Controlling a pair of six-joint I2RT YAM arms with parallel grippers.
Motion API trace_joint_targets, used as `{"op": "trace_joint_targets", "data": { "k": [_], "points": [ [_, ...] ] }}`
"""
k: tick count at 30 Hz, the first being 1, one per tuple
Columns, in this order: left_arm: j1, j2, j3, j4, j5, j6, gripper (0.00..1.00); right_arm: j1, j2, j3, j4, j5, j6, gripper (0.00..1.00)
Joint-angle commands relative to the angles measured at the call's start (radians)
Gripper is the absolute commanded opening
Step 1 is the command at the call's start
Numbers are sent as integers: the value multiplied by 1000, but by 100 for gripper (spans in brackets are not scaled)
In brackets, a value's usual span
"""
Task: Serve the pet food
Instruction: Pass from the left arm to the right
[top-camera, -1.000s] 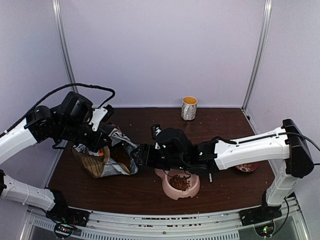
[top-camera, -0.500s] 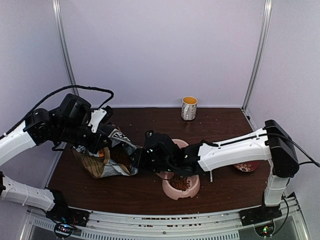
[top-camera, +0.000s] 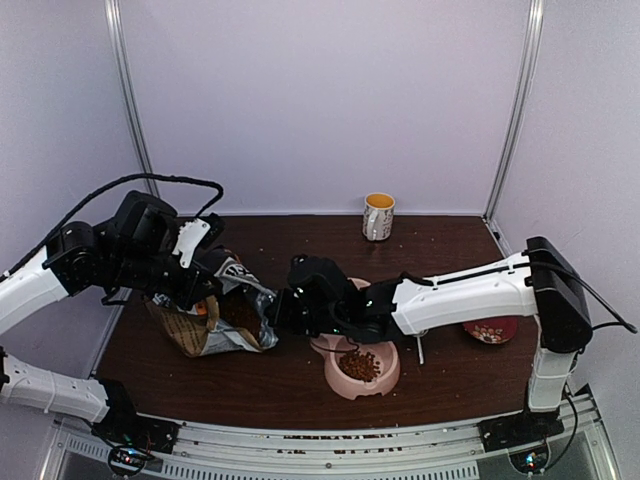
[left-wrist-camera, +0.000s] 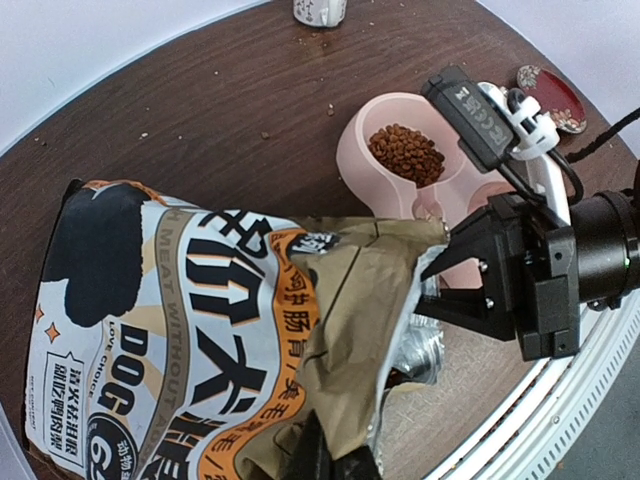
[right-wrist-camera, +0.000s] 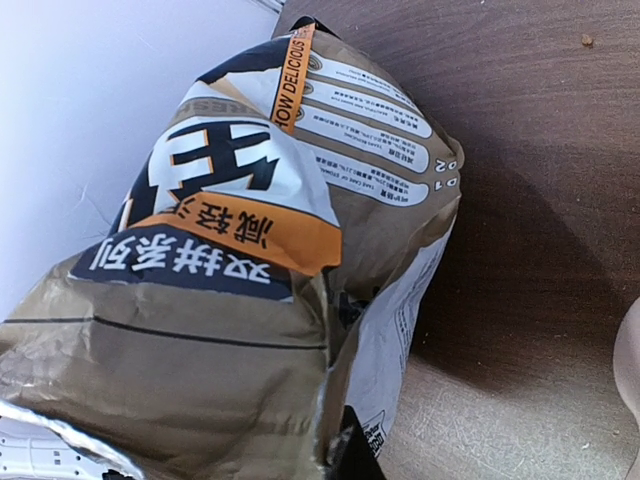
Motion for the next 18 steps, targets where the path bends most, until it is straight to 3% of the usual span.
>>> {"op": "trace_joint_targets", "data": {
  "k": [1, 3, 10, 18],
  "points": [
    [-7, -40, 15, 151, 51, 27, 0, -31, -42, 34, -19, 37, -26, 0],
    [-7, -42, 15, 152, 56, 33, 3, -35, -63, 37, -32, 43, -32, 0],
    [-7, -73, 23, 150, 42, 60, 41, -43, -124, 40, -84, 56, -30, 0],
    [-7, -118, 38, 122, -6, 117, 66, -61, -197, 10, -118, 69, -37, 0]
  ]
}}
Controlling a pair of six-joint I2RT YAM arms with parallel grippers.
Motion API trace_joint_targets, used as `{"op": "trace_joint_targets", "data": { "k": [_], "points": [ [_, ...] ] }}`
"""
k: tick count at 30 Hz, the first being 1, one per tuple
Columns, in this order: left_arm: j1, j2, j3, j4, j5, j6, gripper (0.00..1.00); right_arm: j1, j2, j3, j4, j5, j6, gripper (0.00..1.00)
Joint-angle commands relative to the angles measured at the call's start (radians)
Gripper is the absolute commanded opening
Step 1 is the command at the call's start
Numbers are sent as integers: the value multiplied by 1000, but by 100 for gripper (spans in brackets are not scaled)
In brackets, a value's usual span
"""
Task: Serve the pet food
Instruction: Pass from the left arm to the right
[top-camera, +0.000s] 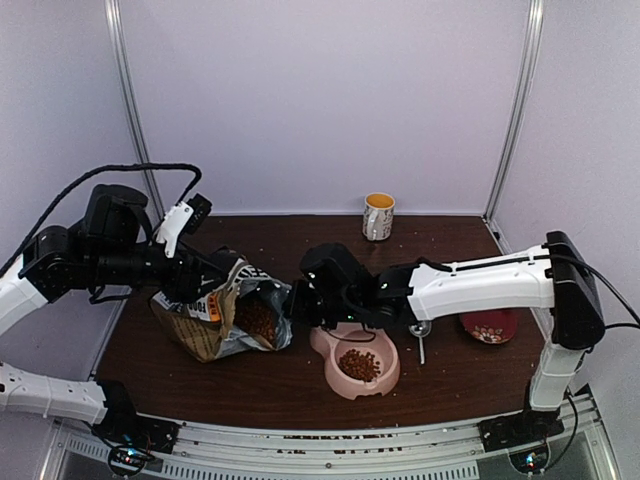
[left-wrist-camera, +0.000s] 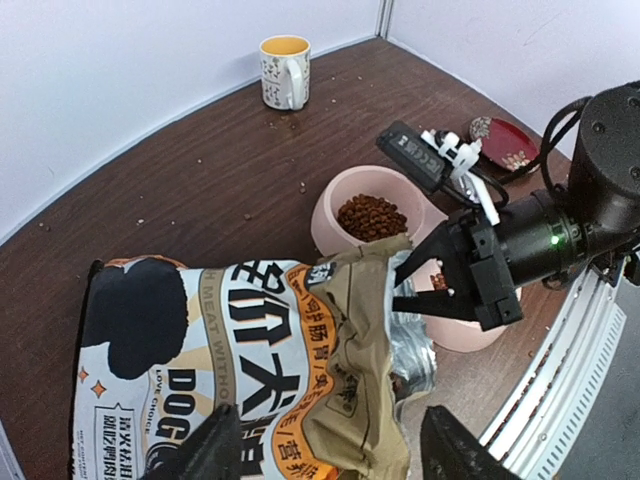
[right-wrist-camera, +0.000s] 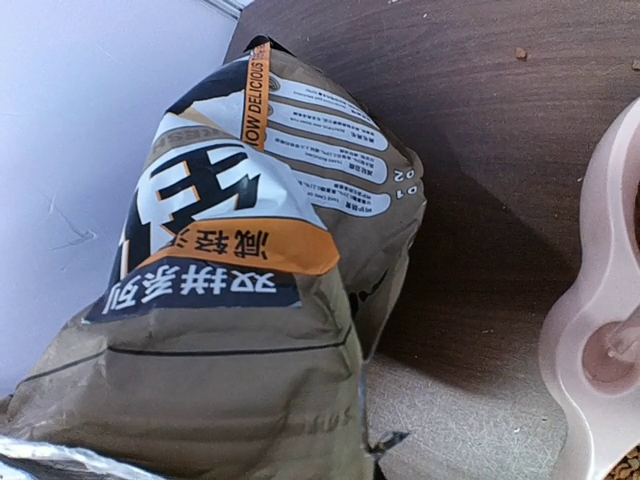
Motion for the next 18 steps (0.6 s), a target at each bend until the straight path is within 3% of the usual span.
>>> {"op": "trace_joint_targets", "data": {
  "k": [1, 6, 15, 18],
  "points": [
    [-3, -33, 36, 27, -43, 51, 73, -20, -137, 7, 39, 73, -21, 0],
    [-3, -62, 38, 10, -131, 77, 97, -28, -174, -11, 19, 80, -30, 0],
    [-3, -114, -63, 62, -236, 186, 98, -44, -213, 1, -29, 67, -49, 0],
    [-3, -138, -94, 77, -152, 238, 97, -49, -220, 8, -46, 66, -55, 0]
  ]
}}
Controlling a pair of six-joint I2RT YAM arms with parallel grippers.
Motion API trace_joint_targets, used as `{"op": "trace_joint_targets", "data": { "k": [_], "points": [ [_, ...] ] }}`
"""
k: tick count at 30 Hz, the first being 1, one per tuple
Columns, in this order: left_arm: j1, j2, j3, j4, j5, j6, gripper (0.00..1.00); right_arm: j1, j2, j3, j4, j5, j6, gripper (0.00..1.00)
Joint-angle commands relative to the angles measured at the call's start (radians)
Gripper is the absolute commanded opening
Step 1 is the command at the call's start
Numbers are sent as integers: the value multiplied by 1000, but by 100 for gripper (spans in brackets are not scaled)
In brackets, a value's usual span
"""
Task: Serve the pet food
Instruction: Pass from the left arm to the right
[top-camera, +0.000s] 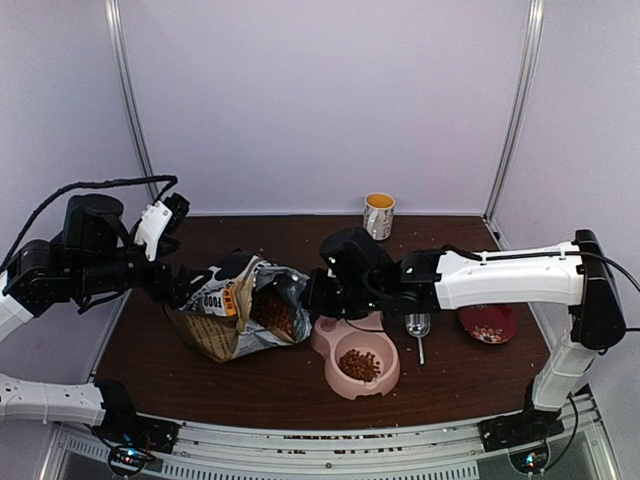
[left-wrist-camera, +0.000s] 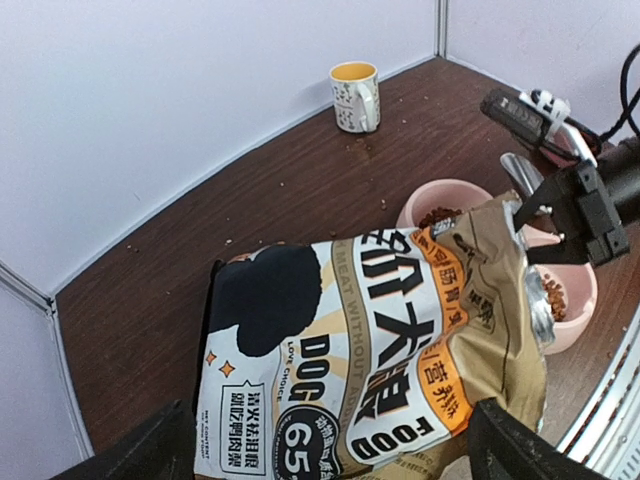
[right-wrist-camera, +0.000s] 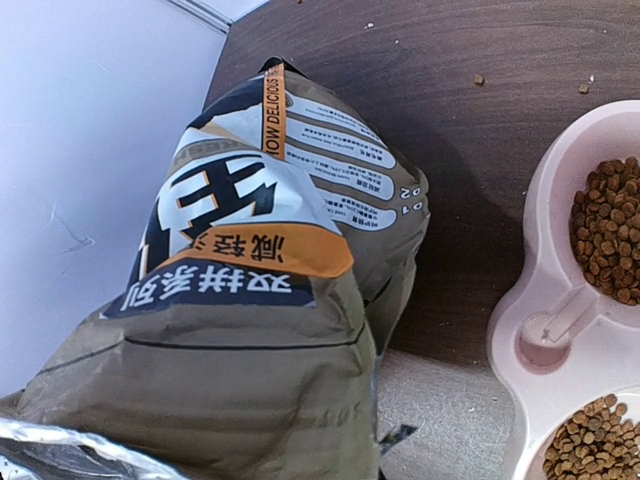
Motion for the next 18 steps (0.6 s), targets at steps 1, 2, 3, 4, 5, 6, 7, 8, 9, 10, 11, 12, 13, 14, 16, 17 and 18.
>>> {"op": "trace_joint_targets", "data": {
  "k": [1, 2, 3, 4, 5, 6, 7, 8, 9, 10, 11, 12, 13, 14, 16, 17, 18],
  "points": [
    [-3, -36, -57, 74, 96, 109, 97, -21, -101, 40, 67, 63, -34, 0],
    [-3, -48, -72, 88, 145, 120, 97, -25, -104, 40, 63, 64, -37, 0],
    [-3, -57, -84, 99, 180, 124, 97, -26, -108, 40, 60, 62, -39, 0],
    [-3, -66, -94, 109, 207, 131, 96, -30, -112, 43, 57, 61, -42, 0],
    [-3, -75, -103, 116, 227, 135, 95, -33, -114, 45, 50, 59, -48, 0],
    [-3, -83, -109, 122, 240, 138, 95, -37, -116, 49, 45, 55, -52, 0],
    [-3, -91, -114, 125, 253, 143, 95, -39, -118, 50, 39, 51, -54, 0],
    [-3, -98, -117, 127, 274, 148, 94, -41, -120, 51, 33, 47, -55, 0],
    [-3, -104, -122, 132, 293, 151, 94, -43, -124, 48, 31, 47, -57, 0],
    [-3, -111, -130, 143, 317, 151, 93, -45, -129, 45, 30, 46, -57, 0],
    [-3, -117, -139, 153, 339, 152, 92, -47, -134, 41, 28, 47, -56, 0],
    [-5, -121, -149, 164, 360, 153, 91, -48, -139, 38, 27, 47, -56, 0],
    [-11, -124, -159, 173, 365, 151, 89, -50, -143, 36, 26, 47, -56, 0],
    [-22, -123, -166, 179, 359, 151, 88, -51, -146, 34, 23, 47, -56, 0],
    [-59, -118, -173, 182, 326, 156, 86, -55, -150, 34, 15, 47, -57, 0],
    [-84, -113, -176, 183, 306, 159, 85, -55, -154, 34, 13, 46, -57, 0],
    [-109, -108, -179, 185, 281, 168, 83, -56, -157, 33, 12, 46, -56, 0]
  ]
}}
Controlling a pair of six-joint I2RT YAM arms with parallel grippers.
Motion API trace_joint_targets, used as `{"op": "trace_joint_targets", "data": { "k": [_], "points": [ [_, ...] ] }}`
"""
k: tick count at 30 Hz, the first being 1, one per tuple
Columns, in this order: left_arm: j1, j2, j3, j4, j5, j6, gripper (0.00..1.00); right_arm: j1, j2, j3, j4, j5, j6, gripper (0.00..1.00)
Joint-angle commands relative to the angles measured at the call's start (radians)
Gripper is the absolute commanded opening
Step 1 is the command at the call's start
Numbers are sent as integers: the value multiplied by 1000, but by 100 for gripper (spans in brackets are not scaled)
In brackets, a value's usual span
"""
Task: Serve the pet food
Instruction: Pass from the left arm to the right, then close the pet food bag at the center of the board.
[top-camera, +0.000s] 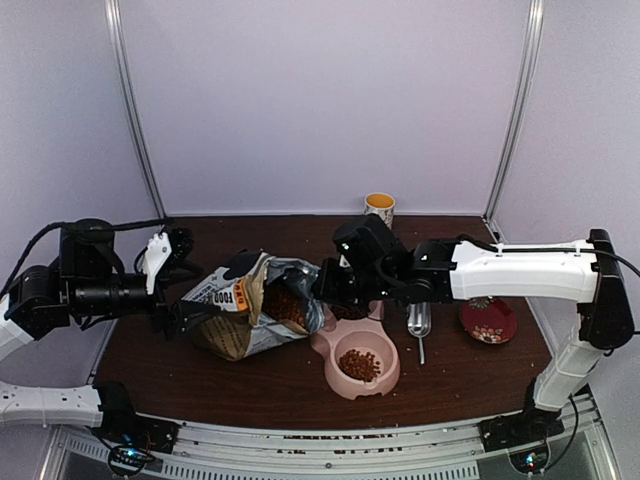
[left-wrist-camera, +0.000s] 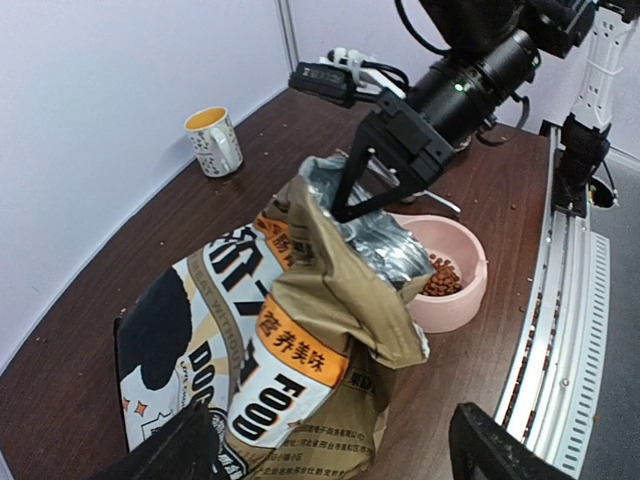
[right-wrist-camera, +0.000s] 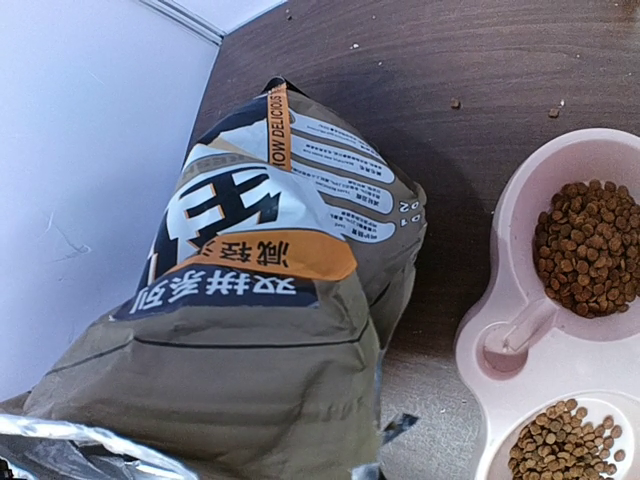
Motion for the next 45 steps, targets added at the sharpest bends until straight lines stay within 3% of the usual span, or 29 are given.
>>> {"op": "trace_joint_targets", "data": {
  "k": [1, 8, 15, 22, 45],
  "points": [
    [-97, 17, -22, 78, -49, 36, 82, -18, -102, 32, 77, 55, -17, 0],
    [-205, 24, -68, 115, -158, 122, 73, -25, -123, 11, 78, 52, -10, 0],
    [-254, 31, -100, 136, -154, 231, 64, -27, -128, -6, 97, 35, 1, 0],
    [-295, 82, -101, 190, -200, 248, 55, -24, -129, -1, 128, -13, 25, 0],
    [-302, 218, -134, 248, -348, 319, 40, 16, -132, 55, 167, -74, 57, 0]
  ]
}}
